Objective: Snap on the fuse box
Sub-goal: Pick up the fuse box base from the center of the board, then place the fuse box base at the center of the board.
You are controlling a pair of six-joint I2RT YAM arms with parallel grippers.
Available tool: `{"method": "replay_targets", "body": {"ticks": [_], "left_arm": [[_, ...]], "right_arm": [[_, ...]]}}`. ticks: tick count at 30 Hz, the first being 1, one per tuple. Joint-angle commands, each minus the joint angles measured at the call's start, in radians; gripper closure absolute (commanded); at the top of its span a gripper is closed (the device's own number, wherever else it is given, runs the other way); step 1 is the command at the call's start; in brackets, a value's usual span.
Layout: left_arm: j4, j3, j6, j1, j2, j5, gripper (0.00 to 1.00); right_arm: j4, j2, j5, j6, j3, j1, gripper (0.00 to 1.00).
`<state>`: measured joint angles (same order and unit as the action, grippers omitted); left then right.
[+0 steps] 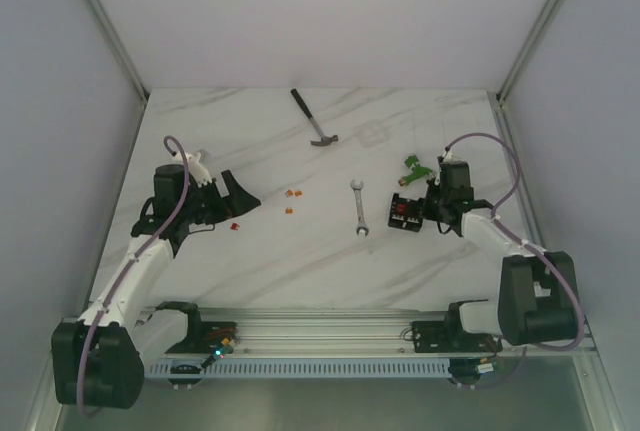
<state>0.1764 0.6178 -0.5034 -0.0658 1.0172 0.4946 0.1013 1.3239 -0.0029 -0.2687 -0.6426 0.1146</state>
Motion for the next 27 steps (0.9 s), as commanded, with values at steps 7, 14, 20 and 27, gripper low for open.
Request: {"method": "replay_targets", "body": {"ticks": [7,14,20,27], "left_arm": [[-0.026,-0.004,-0.023,-0.003,-0.062,0.032,0.0],[-0.043,-0.011,-0.039,-0.005,-0.091,0.045,0.0],[-0.067,-0.023,-0.06,-0.013,-0.096,0.054,0.0],[-0.075,-0.028,-0.071,-0.054,-0.097,0.028,0.0]], "right_arm": [[0.064,-0.177,0.0,-0.071,-0.006,0.097,1.0],[0.077,-0.217,0.007,-0.2,-0.015,0.275,1.0],[-0.033,-0.104,0.036,-0.269,-0.033,0.504,1.0],[-0.069,0.082,0.093,-0.281,-0.105,0.652,1.0]]}}
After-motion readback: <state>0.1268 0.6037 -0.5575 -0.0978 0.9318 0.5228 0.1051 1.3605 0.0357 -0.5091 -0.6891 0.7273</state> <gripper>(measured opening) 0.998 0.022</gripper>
